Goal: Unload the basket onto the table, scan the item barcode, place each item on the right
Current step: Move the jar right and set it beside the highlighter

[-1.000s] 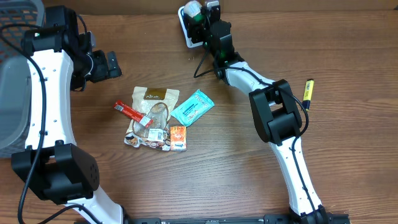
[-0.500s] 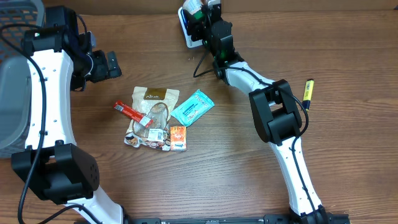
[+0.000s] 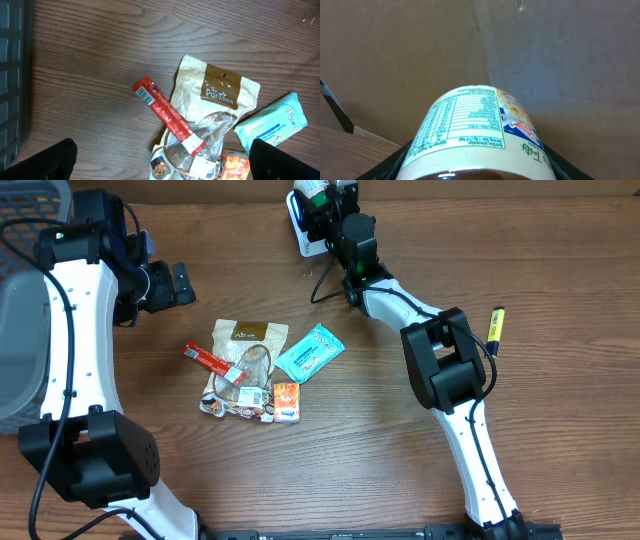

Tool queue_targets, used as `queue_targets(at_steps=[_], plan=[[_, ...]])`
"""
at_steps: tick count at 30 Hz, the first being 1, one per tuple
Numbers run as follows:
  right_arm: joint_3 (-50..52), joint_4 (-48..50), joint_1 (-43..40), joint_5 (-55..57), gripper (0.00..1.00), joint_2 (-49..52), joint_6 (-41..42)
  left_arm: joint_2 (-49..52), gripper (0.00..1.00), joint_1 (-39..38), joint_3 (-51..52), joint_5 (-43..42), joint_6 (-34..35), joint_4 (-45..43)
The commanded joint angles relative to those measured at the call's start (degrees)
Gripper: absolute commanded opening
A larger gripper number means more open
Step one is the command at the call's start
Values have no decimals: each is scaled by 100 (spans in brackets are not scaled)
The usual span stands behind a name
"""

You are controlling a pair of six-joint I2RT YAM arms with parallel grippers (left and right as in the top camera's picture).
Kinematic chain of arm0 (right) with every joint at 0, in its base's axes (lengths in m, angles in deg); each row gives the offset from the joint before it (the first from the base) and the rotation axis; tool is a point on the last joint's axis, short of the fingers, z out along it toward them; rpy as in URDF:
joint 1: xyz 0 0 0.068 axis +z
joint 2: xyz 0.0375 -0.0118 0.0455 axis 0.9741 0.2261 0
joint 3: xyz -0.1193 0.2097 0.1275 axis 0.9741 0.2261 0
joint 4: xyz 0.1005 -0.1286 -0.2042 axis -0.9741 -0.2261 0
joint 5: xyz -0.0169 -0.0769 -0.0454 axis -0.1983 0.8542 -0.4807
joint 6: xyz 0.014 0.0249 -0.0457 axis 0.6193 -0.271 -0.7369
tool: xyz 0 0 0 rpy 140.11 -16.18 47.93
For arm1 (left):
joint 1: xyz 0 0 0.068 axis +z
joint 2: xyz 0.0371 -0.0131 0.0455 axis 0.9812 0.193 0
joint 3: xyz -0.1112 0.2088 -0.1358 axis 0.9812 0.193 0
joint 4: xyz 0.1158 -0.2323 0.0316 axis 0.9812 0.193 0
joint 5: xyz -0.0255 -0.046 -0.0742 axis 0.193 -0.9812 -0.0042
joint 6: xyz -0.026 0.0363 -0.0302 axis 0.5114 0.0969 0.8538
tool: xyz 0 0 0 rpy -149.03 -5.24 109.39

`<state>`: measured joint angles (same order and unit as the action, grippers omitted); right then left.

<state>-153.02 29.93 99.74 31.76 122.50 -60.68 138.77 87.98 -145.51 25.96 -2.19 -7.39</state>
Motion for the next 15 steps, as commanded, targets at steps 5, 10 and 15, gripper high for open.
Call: queue_targets(at_steps=[5,10,15], plan=[[-105,1231,-94,-634,4,-297,144,-26,100,-24,15,-39,-66,-9],[-105,1357,-151,-1272,4,-931,979,-26,100,-24,15,-39,-66,-9],[-105,479,-223,-1644,4,-1744,1270,-26,100,-24,15,-39,-66,-9]])
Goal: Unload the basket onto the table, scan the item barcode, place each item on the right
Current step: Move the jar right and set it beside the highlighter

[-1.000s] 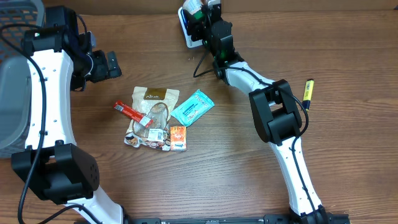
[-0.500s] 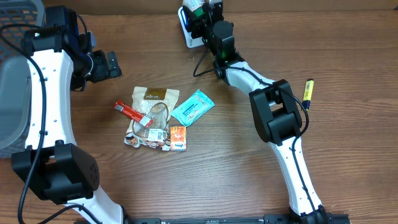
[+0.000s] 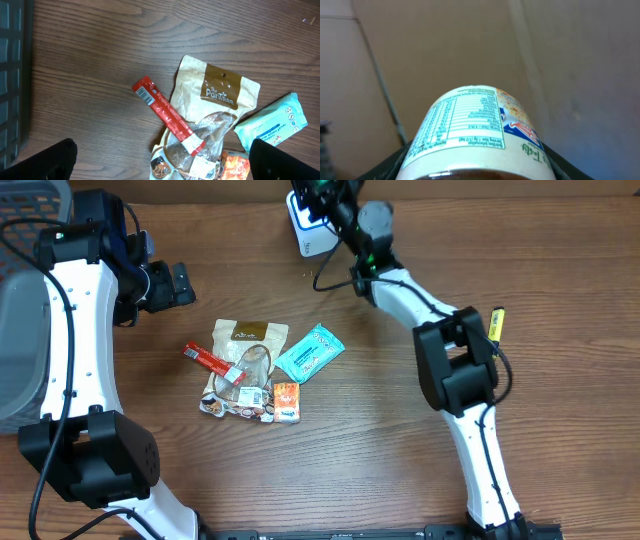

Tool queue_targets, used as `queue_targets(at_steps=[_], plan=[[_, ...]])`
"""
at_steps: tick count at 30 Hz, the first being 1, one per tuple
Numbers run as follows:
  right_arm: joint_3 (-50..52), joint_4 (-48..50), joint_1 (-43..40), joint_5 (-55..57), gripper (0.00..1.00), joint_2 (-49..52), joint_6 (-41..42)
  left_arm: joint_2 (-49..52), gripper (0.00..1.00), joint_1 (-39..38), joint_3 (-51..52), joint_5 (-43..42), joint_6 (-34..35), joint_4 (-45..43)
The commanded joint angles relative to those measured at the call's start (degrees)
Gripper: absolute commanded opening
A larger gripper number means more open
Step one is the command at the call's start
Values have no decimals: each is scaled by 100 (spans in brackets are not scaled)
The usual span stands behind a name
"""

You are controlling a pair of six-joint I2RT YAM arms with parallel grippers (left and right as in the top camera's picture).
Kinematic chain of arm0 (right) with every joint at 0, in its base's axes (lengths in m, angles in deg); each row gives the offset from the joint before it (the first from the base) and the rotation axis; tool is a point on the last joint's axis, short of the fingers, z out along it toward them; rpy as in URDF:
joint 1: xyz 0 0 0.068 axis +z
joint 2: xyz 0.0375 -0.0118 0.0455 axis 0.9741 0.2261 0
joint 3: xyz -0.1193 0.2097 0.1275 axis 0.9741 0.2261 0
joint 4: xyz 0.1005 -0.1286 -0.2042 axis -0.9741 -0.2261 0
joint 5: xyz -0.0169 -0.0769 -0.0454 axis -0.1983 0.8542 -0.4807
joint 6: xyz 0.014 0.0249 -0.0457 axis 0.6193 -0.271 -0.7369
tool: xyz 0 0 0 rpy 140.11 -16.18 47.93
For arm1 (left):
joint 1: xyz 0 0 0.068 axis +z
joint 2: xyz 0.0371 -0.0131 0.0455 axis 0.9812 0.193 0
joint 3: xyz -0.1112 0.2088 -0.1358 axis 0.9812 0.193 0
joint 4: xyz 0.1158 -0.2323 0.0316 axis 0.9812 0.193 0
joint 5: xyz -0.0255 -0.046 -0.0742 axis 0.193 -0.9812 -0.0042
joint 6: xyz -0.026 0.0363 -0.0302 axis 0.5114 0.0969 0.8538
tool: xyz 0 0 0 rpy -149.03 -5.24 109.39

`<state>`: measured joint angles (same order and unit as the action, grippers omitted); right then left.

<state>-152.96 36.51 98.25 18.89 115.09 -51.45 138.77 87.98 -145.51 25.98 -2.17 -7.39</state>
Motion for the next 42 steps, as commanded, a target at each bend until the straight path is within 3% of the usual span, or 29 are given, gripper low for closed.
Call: queue_targets(at_steps=[1,8,13,22,29,35,42], plan=[[-111,-654,-87,-334,4,-1220,343,-26,100,-24,15,-42,-68,-9],[-111,-4109,-284,-96,4,-2632,345,-26,100,-24,15,-44,-68,-9],[-111,-7110,-688,-94,4,-3644,264,-26,100,-24,15,-42,-68,-9],[-101,-11101,-1904,466,4,-3718,-525,-26,100,-24,15,-42,-68,-9],[531,-11551,-2909,1196,5,-3526,-481,-26,100,-24,15,-42,-68,-9],[1456,-11175,-3613,1193,8,-3362,-455,-26,100,-24,15,-42,-66,-9],[2697,-10056,-4089,1198,10,-3270,-275,-26,100,-24,15,-42,-68,-9]])
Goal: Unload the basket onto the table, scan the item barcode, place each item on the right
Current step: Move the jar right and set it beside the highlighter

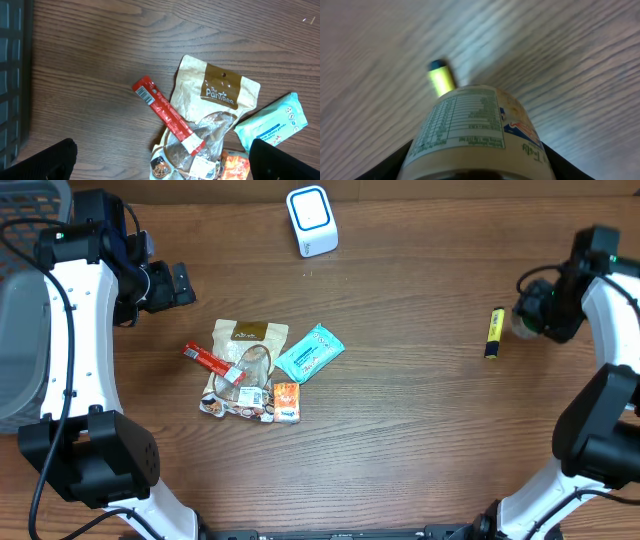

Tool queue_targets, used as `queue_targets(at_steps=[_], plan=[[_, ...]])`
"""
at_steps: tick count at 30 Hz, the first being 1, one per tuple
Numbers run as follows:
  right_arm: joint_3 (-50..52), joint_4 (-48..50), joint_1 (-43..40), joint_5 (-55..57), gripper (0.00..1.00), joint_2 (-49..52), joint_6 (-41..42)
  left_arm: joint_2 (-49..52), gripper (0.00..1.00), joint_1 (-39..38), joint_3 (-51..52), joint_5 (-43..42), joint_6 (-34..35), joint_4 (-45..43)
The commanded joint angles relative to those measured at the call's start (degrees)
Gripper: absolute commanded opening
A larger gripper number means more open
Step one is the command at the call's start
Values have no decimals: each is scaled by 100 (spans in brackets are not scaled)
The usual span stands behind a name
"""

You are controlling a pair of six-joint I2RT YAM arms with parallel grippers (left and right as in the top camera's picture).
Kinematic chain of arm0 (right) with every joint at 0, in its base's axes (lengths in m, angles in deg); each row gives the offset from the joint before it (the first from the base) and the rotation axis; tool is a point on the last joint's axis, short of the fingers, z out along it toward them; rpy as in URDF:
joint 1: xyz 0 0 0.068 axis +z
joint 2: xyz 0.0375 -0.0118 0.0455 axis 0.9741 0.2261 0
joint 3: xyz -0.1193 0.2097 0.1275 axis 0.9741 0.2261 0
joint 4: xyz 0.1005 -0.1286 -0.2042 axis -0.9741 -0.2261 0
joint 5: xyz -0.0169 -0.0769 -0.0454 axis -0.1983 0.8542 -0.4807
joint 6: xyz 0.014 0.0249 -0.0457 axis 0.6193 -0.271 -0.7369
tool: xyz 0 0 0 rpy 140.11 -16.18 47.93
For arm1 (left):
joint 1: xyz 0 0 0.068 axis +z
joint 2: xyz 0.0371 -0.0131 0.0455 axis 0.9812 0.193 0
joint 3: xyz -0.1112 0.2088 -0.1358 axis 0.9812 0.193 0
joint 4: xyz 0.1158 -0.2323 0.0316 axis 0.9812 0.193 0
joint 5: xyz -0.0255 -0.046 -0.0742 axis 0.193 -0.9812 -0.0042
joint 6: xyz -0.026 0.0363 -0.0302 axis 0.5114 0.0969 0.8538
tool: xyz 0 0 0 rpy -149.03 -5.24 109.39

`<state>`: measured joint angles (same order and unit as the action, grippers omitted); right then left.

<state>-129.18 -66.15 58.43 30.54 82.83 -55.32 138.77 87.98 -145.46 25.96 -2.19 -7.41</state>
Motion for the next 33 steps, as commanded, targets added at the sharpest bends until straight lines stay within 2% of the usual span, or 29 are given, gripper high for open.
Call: queue_targets(at_steps=[1,5,6,7,9,12,13,15,19,27,29,33], plan=[[481,345,-153,31,10,-44,120,-26,100,-24,11,-39,-66,-7],[1014,758,-245,33,14,-44,212,-26,100,-24,11,-39,-66,-7],[1117,848,-249,33,19,-44,212,-26,100,-24,11,-39,-66,-7],[1191,918,-249,31,29,-44,212,-26,100,-24,11,-39,-66,-7],[1250,975,-247,33,40,-44,210,-26,100,-22,11,-39,-66,-7],[1235,975,-247,33,75,-52,208,-26,100,-24,11,-39,-66,-7],[1211,935,-247,37,81,-57,210,-26,100,-24,11,-39,-66,-7],[1099,837,-247,39,88,-57,212,-26,100,-31,11,-39,-66,-7],[535,361,-247,256,89,-57,210,-26,100,-31,11,-39,-66,-7],[-1222,-1054,-28,190,86,-57,190,-26,100,-28,11,-39,-66,-7],[-1443,-1202,153,-46,83,-57,188,-26,100,-37,11,-39,-66,-7],[-1443,-1193,695,-595,83,-50,195,-26,100,-35,11,-39,-66,-7]])
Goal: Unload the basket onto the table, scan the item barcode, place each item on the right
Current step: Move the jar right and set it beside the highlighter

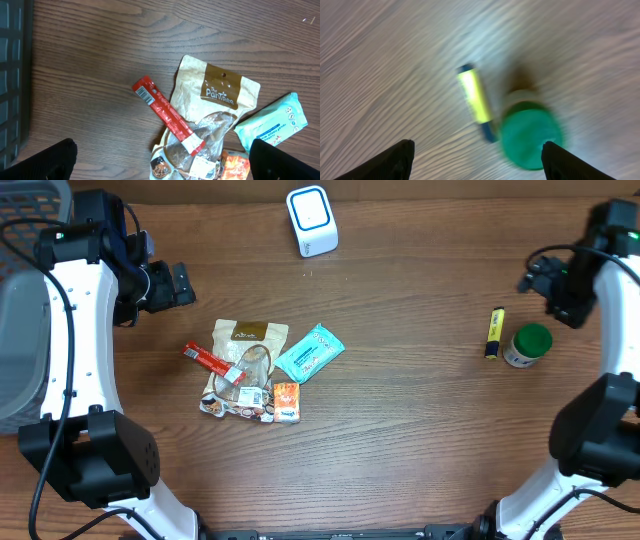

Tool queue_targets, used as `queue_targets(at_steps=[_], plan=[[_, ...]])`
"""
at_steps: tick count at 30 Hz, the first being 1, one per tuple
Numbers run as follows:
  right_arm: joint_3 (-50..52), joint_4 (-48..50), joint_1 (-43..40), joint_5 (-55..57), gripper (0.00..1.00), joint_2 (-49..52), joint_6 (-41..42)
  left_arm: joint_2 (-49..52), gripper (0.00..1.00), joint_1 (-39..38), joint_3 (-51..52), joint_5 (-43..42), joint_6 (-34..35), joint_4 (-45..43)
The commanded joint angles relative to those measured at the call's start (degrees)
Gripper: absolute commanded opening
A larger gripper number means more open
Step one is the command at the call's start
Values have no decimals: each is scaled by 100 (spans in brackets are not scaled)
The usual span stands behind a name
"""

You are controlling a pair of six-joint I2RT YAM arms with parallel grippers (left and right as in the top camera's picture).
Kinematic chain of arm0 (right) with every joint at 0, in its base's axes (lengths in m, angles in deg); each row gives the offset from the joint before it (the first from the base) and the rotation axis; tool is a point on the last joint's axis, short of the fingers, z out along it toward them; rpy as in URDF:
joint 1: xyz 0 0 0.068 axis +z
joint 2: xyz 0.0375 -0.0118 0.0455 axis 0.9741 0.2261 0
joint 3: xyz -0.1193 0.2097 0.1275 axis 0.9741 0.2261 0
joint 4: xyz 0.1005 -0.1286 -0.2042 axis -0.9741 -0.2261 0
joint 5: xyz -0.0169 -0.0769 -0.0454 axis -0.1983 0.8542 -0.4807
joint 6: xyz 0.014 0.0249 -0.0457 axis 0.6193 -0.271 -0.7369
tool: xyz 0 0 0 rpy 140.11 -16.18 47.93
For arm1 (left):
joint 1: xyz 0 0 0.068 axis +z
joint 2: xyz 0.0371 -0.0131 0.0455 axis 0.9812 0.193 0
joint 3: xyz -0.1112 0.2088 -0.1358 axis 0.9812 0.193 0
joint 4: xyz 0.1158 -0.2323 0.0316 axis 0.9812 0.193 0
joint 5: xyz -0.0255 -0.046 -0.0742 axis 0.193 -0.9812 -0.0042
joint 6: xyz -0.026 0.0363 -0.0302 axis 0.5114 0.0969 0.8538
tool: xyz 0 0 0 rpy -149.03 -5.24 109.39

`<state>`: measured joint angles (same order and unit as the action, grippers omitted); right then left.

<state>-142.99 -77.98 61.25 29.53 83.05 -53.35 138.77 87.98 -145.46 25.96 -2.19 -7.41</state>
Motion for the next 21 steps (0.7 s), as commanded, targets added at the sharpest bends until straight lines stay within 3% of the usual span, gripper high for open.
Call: queue_targets(at_steps=[1,15,21], plan=[[-26,9,546,-570,83,-72,0,-26,100,-35,11,-39,-66,-7],[555,103,3344,-925,84,-66,479,-26,99,-39,11,-39,-66,-7],[1012,306,4415,-925,75,-66,520,-26,100,-44,11,-39,-66,-7]])
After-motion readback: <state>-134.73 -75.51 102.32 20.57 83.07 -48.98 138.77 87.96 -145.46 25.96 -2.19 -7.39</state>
